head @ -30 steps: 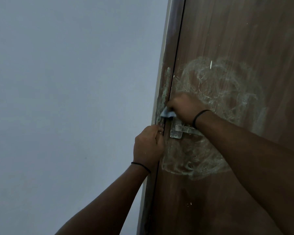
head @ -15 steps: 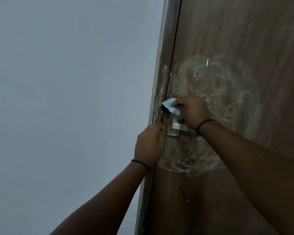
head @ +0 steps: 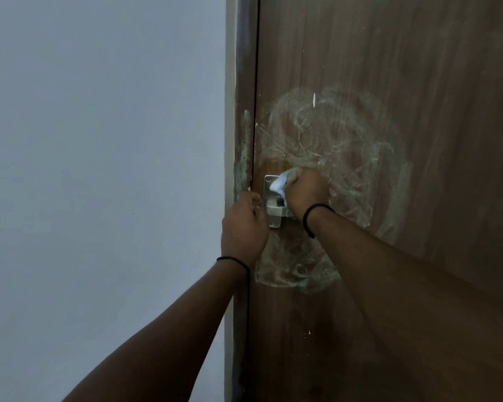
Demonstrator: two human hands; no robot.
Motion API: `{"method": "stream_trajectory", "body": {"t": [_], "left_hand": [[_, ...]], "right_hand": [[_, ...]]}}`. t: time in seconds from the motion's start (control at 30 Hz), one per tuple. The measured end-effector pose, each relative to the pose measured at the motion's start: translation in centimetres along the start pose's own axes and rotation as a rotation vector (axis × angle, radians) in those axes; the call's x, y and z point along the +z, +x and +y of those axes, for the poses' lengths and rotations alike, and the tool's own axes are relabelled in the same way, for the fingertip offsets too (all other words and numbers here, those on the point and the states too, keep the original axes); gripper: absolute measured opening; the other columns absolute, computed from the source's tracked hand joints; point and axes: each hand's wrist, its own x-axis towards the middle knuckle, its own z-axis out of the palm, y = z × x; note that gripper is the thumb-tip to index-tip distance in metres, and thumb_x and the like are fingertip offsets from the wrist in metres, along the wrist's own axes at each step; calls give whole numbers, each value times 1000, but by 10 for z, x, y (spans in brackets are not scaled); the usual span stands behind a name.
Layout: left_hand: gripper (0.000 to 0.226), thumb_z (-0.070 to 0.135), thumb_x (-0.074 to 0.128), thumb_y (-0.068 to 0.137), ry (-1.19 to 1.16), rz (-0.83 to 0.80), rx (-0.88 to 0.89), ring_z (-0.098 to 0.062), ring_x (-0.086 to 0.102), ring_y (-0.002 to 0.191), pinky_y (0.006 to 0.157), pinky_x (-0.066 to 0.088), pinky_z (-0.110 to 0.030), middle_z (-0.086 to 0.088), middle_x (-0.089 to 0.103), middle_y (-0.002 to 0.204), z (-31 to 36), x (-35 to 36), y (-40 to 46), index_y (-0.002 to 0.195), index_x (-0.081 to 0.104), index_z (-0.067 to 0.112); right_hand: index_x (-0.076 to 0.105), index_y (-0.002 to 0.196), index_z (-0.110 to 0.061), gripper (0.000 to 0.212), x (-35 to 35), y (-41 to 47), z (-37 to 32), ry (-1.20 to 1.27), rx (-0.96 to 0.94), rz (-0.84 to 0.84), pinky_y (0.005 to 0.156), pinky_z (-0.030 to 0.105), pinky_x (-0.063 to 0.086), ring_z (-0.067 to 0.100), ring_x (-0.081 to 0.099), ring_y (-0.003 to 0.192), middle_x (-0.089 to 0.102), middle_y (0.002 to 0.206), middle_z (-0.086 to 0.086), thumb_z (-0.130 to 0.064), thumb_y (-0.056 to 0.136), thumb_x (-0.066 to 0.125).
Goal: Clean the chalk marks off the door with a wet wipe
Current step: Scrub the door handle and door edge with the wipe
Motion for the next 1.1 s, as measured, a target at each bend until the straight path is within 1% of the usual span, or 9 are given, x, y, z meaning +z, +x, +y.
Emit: {"method": "stream_trajectory", "body": {"t": [0.17,0.33,0.47,0.6,0.73,0.8,0.93,1.0,1.1], "left_hand": [[22,9,49,92,15,4,22,-7,54,73,58,33,-5,-1,66,91,4,2,2,109,61,13],[19,9,48,91,26,4,-24,-7,55,74,55,33,-6,4,63,88,4,5,1,103,61,16],[17,10,49,92,31,-7,-27,-11,56,76,58,33,-8,0,66,91,1,5,-3,102,62,15],[17,11,47,93,34,-31,-28,-9,54,73,56,31,-10,2,64,87,0,6,0,98,63,14],[19,10,45,93,34,-57,-51,-11,54,74,56,31,-10,1,65,88,4,5,6,97,64,13],[18,9,46,92,9,-48,-71,-14,58,74,57,40,-16,-2,68,88,3,4,7,94,63,14],[22,23,42,83,-142,-83,-218,-32,68,77,69,59,-49,-8,69,85,1,-6,4,93,61,15],[31,30,37,77,-159,-87,-257,-35,68,77,70,59,-52,-11,68,84,0,-11,3,92,60,16],[19,22,42,85,-139,-114,-278,-36,68,77,70,59,-52,-10,68,84,-1,-15,3,93,59,18]], "right_hand": [[72,91,5,20,-6,2,0,-19,31,-32,72,32,54,33,68,91,71,94,22,-6,87,55],[72,88,3,19,-8,-3,5,-98,-4,-65,70,31,52,29,68,86,71,90,18,-7,86,57],[72,80,-3,18,-11,-5,6,-238,-22,-209,66,30,54,26,68,79,71,83,13,-21,78,74],[71,74,-2,15,-9,-8,3,-161,-107,-51,61,34,54,31,68,76,71,79,18,-11,77,59],[74,78,-8,18,-12,-3,8,-204,-103,-150,68,33,56,25,68,76,72,79,11,-14,84,59],[73,73,-8,20,-13,-3,5,-165,-117,-103,67,35,57,24,67,72,71,73,10,-11,83,55],[68,66,-21,23,-13,-10,-4,-288,-315,-91,55,26,46,14,61,65,66,69,-3,-7,78,54],[75,77,-15,24,-13,-11,-10,-392,-415,-150,57,24,42,17,65,73,71,79,0,-4,80,54],[76,92,-8,23,-4,-12,-16,-557,-426,-253,63,26,44,22,66,83,73,93,6,-2,85,55]]}}
